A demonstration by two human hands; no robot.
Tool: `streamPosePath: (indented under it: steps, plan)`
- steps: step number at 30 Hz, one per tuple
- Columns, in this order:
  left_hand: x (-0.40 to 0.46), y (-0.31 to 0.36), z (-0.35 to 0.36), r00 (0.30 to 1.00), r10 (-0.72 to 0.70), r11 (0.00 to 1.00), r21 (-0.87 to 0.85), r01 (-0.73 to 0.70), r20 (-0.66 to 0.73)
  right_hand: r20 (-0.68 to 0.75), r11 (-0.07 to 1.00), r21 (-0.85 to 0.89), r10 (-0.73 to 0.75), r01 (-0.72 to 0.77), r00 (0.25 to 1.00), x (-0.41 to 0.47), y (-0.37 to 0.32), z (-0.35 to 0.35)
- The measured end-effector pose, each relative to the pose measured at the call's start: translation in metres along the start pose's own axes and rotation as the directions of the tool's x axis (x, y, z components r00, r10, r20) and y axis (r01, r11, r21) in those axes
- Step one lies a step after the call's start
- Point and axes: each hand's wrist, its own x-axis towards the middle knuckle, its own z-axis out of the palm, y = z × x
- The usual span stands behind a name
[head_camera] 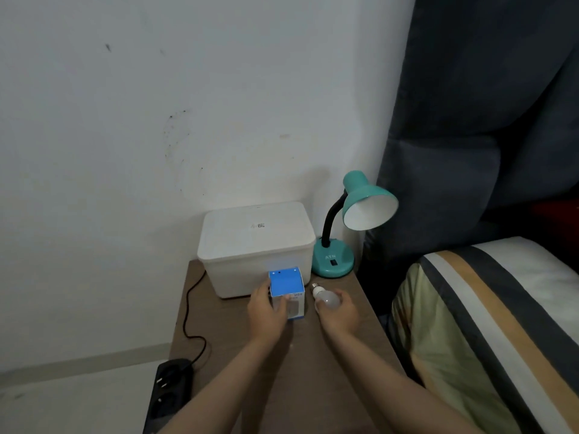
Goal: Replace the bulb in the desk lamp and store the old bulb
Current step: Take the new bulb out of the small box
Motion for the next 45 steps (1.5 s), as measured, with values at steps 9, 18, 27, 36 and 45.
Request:
streamPosePath:
  steps: [9, 18, 27, 36, 45]
  plan:
    - [0.001, -0.003, 0.002, 0.998, -0.051, 0.998, -0.04, 0.049, -0.027, -0.002, 0.986, -0.157, -0.051, 0.05, 0.999, 0.013, 0.002, 0.005]
    - [0.006, -0.006, -0.001, 0.999, -0.046, 0.997, -0.059, 0.045, 0.001, -0.023, 0.9, -0.093, -0.43, 0.427, 0.902, -0.005, -0.009, -0.006]
    - [0.004, -0.004, -0.006, 0.998, -0.06, 0.989, -0.133, 0.063, 0.024, 0.224, 0.926, 0.059, -0.375, 0.372, 0.899, -0.009, -0.019, 0.016]
    - [0.006, -0.002, -0.006, 0.996, -0.069, 0.991, -0.112, 0.074, 0.048, 0.256, 0.884, -0.048, -0.439, 0.465, 0.861, -0.006, -0.022, 0.014]
    - [0.016, 0.002, -0.012, 0.986, -0.112, 0.99, -0.074, 0.122, 0.125, 0.276, 0.838, -0.144, -0.477, 0.526, 0.835, -0.005, -0.024, 0.013]
